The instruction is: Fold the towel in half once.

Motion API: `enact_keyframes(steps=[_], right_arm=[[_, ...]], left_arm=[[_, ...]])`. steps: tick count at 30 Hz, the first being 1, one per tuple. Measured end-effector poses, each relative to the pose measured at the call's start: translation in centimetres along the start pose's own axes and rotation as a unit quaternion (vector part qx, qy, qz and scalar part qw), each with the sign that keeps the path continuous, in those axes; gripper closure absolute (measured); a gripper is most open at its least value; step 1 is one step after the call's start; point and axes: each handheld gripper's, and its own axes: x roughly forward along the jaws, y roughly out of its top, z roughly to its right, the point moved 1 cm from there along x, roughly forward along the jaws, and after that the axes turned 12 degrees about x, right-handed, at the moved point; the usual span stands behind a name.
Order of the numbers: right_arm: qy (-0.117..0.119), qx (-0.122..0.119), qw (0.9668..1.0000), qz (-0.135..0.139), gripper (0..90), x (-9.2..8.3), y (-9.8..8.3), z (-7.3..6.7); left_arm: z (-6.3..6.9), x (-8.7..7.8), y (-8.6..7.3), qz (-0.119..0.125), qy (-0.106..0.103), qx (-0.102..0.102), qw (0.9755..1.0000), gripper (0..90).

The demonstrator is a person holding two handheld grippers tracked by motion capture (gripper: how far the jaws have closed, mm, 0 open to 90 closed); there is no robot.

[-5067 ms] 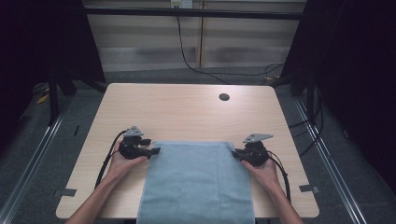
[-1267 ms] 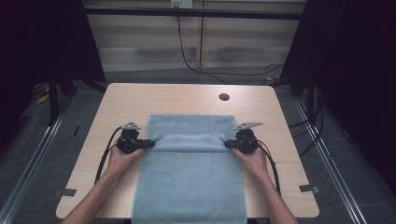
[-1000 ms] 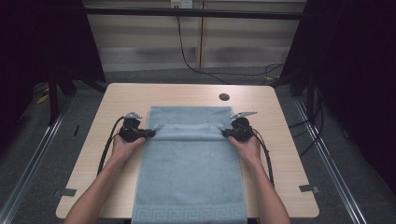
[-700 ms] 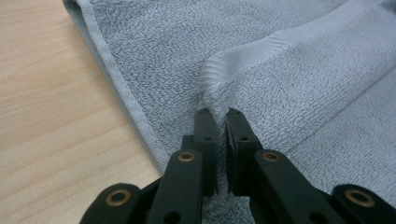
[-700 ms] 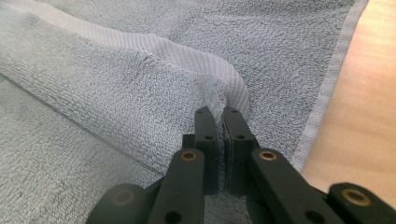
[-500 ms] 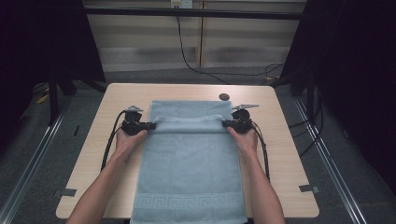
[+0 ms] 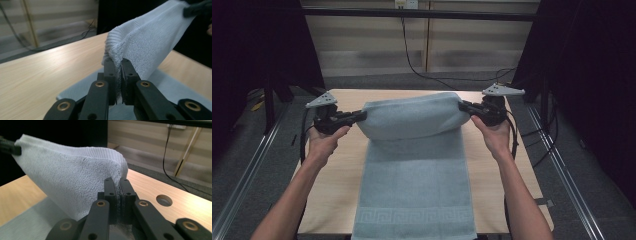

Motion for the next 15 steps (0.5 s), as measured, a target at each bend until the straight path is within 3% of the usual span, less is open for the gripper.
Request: enact_keyframes(steps=[2,3,9,12,15], right_arm=[[0.010,-0.007,0.9999,0.001,86.5,-1.5,-0.2,-0.9],[0.017,-0.011,0.9998,0.004,86.5,-2.4,-0.4,-1.4],[0.043,-0.035,0.9984,0.009,86.5,-6.7,-2.9,-4.2],[0.058,-0.030,0.9978,-0.006,86.4,-7.7,-5.1,-4.9],[0.059,-0.039,0.9965,-0.046,86.2,-7.8,-8.0,-5.5]], left_arm=[[0.9,-1.4,0.4,0.017,-0.007,0.012,0.9998,85.1],[1.3,-2.0,0.4,0.019,-0.011,0.010,0.9997,85.0],[4.6,-4.8,0.3,0.029,-0.025,0.045,0.9982,85.0],[5.8,-5.6,-1.3,0.014,-0.033,0.050,0.9981,84.9],[6.6,-5.4,-3.7,-0.012,-0.046,0.047,0.9978,84.5]])
